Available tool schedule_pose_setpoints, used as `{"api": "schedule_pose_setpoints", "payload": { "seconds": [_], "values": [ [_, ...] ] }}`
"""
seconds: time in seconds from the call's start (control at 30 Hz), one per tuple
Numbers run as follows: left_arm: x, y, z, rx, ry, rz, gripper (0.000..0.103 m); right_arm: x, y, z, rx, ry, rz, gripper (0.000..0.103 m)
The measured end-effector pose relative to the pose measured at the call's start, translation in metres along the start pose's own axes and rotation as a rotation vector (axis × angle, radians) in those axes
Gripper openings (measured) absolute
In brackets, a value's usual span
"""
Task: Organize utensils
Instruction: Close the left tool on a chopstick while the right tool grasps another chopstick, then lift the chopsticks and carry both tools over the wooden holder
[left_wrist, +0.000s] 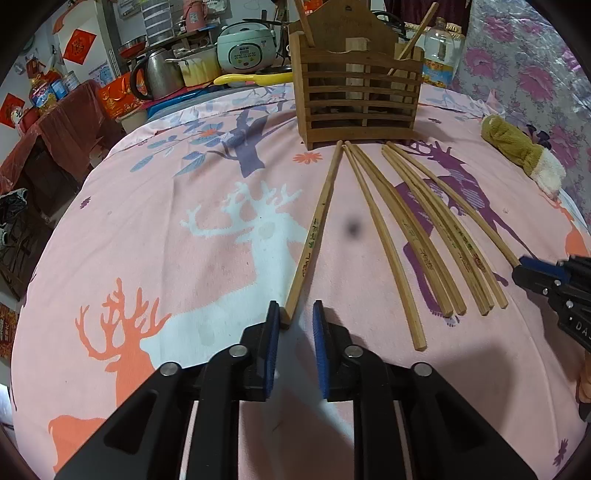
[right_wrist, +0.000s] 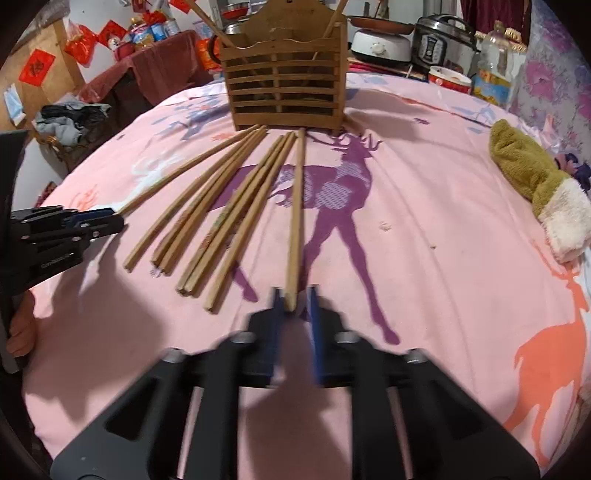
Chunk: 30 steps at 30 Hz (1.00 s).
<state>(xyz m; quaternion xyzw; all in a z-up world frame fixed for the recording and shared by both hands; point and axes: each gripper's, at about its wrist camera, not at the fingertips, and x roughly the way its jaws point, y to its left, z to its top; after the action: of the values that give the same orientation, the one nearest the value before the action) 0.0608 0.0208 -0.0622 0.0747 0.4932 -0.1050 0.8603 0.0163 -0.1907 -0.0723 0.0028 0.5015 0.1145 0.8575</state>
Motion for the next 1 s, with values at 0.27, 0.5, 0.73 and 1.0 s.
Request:
{"api": "schedule_pose_setpoints", "payload": {
  "seconds": [0.27,0.5,0.73,1.0],
  "values": [
    [-0.019,0.000,0.001,-0.014,-0.078,-0.016,0.007,-0.022,-0.004,0.005,0.019,-0.110,-0.005,0.007],
    [-0.055,0.007,0.007,-0.070,-0.204,-0.041,0.007,-0.050,-0.006,0.010,0.031,-0.246,-0.014,0.007],
    [-0.080,0.001,0.031,-0.069,-0.229,-0.036,0.007,-0.084,-0.006,0.032,0.062,-0.344,0.022,0.007],
    [-0.111,-0.009,0.067,-0.048,-0.276,-0.045,0.006,-0.115,0.007,0.061,0.027,-0.422,0.017,0.007]
  ]
}}
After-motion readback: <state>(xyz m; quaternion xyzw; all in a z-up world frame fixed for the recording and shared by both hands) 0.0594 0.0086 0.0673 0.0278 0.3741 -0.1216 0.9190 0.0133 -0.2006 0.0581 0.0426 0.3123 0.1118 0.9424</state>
